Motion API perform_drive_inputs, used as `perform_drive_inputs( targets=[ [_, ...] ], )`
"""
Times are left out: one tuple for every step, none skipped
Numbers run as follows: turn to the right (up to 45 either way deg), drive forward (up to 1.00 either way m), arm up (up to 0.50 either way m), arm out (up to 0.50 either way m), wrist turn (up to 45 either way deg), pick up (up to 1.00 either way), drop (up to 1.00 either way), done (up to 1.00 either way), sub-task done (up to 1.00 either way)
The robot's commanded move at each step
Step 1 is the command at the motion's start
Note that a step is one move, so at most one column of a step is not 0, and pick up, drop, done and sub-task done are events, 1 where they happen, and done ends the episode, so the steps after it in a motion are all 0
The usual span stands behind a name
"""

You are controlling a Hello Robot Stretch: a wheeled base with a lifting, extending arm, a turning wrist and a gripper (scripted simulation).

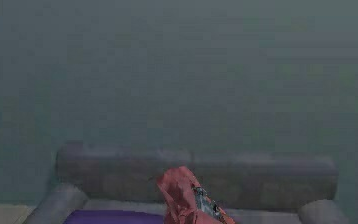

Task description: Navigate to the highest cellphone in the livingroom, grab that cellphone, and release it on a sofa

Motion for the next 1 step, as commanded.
perform_drive_inputs(
  targets=[
    [-45.0,0.0,0.0,0.0,0.0,0.0,0.0,0.0,0.0]
  ],
)
